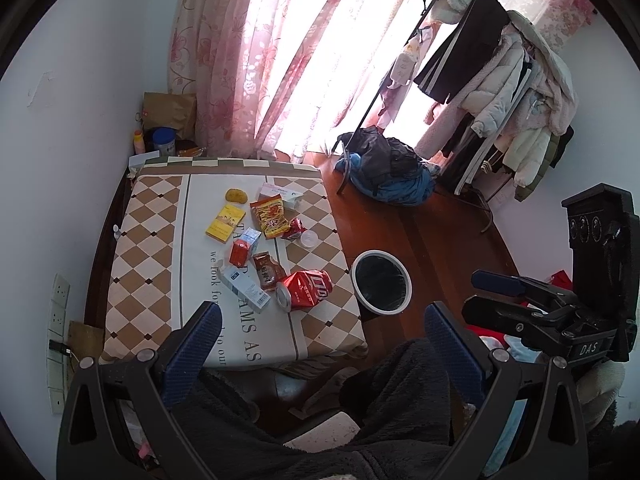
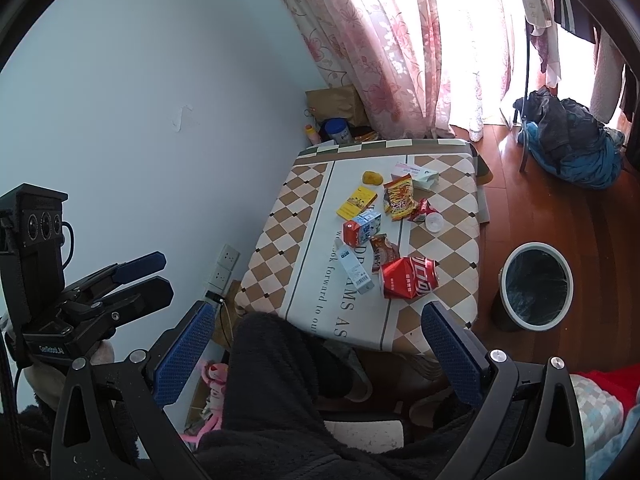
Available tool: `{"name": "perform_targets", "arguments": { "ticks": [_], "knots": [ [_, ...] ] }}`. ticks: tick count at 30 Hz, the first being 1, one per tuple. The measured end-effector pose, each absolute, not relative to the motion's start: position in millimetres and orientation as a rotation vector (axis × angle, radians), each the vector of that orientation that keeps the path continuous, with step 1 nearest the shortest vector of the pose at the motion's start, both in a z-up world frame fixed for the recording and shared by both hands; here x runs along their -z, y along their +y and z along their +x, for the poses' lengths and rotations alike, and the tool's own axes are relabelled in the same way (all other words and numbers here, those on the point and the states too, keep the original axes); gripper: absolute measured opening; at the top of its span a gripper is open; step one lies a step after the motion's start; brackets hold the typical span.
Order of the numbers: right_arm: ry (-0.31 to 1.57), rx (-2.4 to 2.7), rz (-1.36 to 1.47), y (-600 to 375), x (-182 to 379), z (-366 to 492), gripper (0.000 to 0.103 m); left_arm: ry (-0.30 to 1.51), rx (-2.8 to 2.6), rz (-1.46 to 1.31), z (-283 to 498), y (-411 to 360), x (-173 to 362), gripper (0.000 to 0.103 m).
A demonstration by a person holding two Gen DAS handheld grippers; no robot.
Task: Collect trash
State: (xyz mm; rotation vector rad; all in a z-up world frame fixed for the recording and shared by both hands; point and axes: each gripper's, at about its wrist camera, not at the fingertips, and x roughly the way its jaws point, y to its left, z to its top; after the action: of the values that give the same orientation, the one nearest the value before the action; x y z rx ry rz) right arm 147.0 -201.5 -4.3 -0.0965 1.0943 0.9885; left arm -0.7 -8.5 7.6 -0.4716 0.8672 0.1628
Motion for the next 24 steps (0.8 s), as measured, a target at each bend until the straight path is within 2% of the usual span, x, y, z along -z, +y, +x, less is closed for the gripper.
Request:
{"name": "perform_targets", "arguments": {
  "ticks": [24],
  "knots": [
    [1.082, -0.996, -0.104, -192, 4, 148, 0.103, 0.857, -0.169, -0.494, -6, -2, -6, 0.103]
  ]
}}
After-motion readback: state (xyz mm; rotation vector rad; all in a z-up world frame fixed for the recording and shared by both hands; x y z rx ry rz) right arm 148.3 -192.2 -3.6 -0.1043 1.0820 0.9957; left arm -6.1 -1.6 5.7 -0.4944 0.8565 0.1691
